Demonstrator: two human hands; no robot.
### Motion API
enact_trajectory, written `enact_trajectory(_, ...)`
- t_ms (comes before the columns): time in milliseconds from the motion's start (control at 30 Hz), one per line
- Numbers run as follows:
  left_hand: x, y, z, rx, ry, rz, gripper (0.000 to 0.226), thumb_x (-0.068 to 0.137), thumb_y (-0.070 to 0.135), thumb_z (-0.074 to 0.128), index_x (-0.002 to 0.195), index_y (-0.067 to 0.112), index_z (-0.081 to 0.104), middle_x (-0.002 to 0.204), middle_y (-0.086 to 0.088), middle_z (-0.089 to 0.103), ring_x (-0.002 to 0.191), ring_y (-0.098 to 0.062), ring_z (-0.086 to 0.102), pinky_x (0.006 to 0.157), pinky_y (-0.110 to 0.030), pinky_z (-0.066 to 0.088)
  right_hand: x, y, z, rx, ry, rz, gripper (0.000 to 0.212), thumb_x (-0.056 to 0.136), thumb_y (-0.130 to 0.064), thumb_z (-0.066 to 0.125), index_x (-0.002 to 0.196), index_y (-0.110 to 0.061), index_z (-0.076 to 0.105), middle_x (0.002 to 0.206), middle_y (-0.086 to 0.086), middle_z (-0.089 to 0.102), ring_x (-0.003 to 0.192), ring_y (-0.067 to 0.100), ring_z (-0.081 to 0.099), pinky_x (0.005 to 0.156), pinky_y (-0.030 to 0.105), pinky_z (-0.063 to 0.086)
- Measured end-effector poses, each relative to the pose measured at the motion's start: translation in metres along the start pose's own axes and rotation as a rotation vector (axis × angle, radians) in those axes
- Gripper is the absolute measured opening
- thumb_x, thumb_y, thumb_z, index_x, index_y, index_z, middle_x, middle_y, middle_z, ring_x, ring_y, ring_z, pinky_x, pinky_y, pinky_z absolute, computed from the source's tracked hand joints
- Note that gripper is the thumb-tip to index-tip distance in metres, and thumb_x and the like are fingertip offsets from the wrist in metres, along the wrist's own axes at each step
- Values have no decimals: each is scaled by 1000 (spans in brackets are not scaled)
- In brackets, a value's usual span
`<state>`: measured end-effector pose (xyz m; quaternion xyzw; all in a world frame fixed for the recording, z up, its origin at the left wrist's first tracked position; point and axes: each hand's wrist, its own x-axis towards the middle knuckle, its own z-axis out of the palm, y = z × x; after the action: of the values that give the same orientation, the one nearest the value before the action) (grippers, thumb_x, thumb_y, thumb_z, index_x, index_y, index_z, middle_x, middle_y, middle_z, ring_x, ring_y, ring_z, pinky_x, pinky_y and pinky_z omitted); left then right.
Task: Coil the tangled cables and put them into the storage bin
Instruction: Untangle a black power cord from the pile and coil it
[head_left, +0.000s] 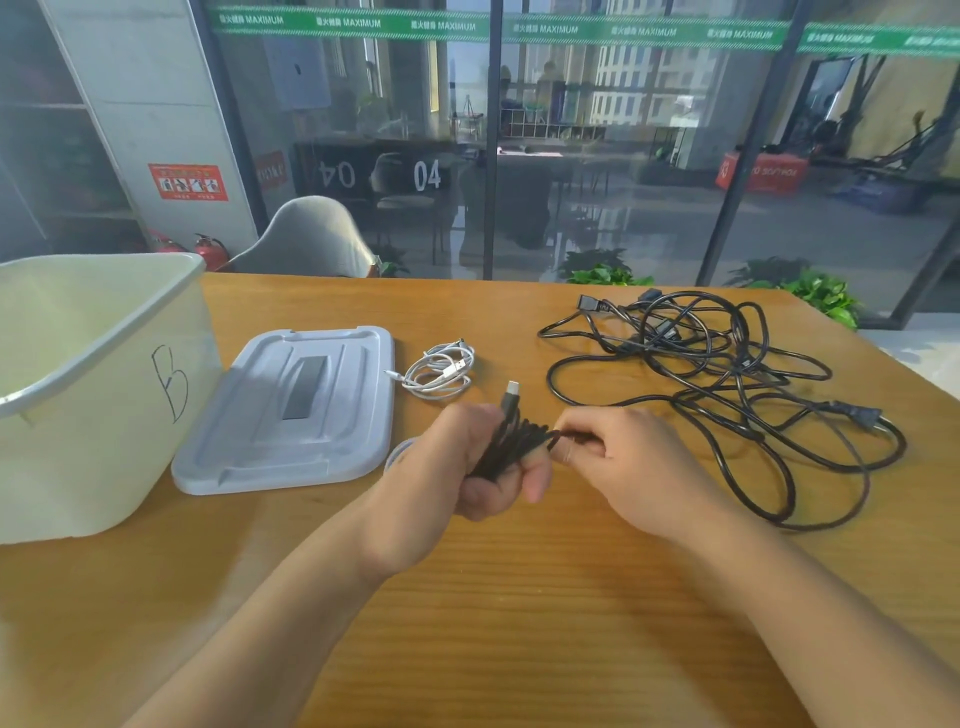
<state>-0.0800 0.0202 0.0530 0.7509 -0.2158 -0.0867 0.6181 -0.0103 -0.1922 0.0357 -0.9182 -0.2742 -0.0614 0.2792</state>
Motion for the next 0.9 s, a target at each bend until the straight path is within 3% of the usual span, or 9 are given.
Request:
enact_trajectory(133, -1, 2, 3, 155, 65, -21, 60, 103, 46, 20, 78, 13, 63, 58, 2, 36, 60, -15, 33, 59, -22, 34, -2, -4, -4, 46, 243, 16, 53, 81, -80, 55, 70, -28, 60, 49, -11, 50, 52, 12, 46, 49, 27, 36)
enact_trajectory(200, 0, 2, 5, 208, 74, -26, 63, 106, 48, 22, 77, 12, 65, 58, 3, 40, 60, -15, 37, 60, -23, 35, -2, -5, -8, 77, 333, 52, 54, 78, -76, 68, 63, -25, 58, 50, -8, 53, 50, 12, 48, 50, 33, 43)
enact_trajectory(267, 1, 2, 7, 264, 58, -22, 65, 106, 49, 23, 75, 13, 66, 57, 10, 44, 59, -11, 41, 64, -22, 37, -3, -7, -11, 126, 351, 55, 50, 82, -65, 75, 61, -24, 58, 50, -7, 53, 48, 12, 47, 49, 35, 43)
enact_trajectory(333, 2, 0, 7, 295, 54, -12, 62, 106, 51, 25, 66, 27, 65, 58, 9, 49, 61, -9, 43, 68, -23, 38, -5, -13, -12, 237, 323, 38, 43, 91, -51, 74, 63, -22, 60, 48, -11, 47, 47, 7, 41, 48, 26, 37)
enact_trajectory(467, 7, -6, 6, 308, 174, -20, 64, 107, 55, 26, 56, 39, 62, 77, -14, 63, 64, -9, 46, 66, -22, 38, -10, -26, -14, 498, 151, 93, 33, 105, -31, 59, 74, -23, 70, 56, -9, 43, 50, 3, 40, 49, 14, 33)
enact_trajectory(567, 10, -11, 4, 253, 301, -24, 63, 111, 49, 26, 62, 40, 66, 59, 7, 46, 57, -10, 36, 57, -21, 32, -15, -40, -7, 657, -43, 85, 32, 109, -22, 49, 89, -15, 72, 57, -9, 46, 48, 1, 39, 49, 10, 32)
enact_trajectory(700, 14, -16, -1, 66, 452, -34, 67, 110, 48, 28, 99, -3, 70, 60, 1, 40, 58, -14, 38, 58, -23, 35, -23, -56, 4, 862, -286, 112, 33, 112, -27, 41, 96, -13, 66, 60, -4, 46, 46, 10, 34, 43, 23, 34)
enact_trajectory(800, 15, -14, -3, -73, 510, -6, 63, 111, 46, 27, 106, 3, 72, 63, -2, 38, 56, -12, 35, 52, -18, 33, -30, -65, 11, 943, -542, 161, 35, 113, -40, 39, 97, -20, 63, 62, -4, 44, 45, 8, 32, 39, 21, 32)
enact_trajectory(900, 14, -10, 0, -162, 438, 40, 60, 110, 50, 26, 106, 11, 72, 66, 1, 45, 61, -15, 39, 58, -21, 36, -31, -67, 23, 846, -620, 187, 42, 111, -49, 36, 94, -20, 62, 62, -6, 41, 46, 6, 30, 40, 18, 25)
